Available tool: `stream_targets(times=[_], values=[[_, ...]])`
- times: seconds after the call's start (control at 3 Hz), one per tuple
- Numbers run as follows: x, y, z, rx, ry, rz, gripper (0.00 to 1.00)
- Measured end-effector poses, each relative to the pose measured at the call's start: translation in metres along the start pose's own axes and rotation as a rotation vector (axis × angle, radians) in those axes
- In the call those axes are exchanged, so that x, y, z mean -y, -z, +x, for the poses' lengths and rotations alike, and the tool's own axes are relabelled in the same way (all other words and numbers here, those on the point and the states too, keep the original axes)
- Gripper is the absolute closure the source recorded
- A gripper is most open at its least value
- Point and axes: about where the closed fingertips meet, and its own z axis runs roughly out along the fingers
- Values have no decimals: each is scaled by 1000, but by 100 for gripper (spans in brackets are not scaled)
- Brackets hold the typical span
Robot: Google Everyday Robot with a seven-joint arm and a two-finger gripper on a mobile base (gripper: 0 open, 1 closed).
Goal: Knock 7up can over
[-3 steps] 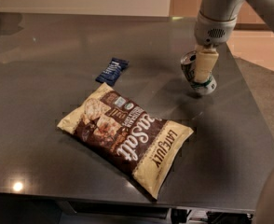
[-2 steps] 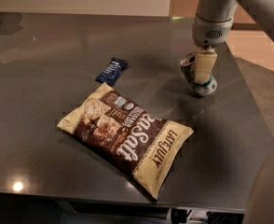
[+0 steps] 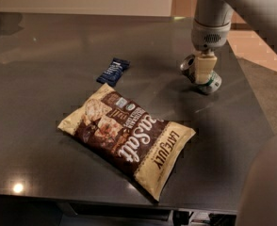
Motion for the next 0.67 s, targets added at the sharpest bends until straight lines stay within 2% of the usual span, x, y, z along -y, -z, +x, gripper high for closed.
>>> stream_targets(times=[0.33, 0.67], values=[[-2, -5, 1, 37, -19, -15, 0], [-2, -5, 1, 38, -19, -15, 0]])
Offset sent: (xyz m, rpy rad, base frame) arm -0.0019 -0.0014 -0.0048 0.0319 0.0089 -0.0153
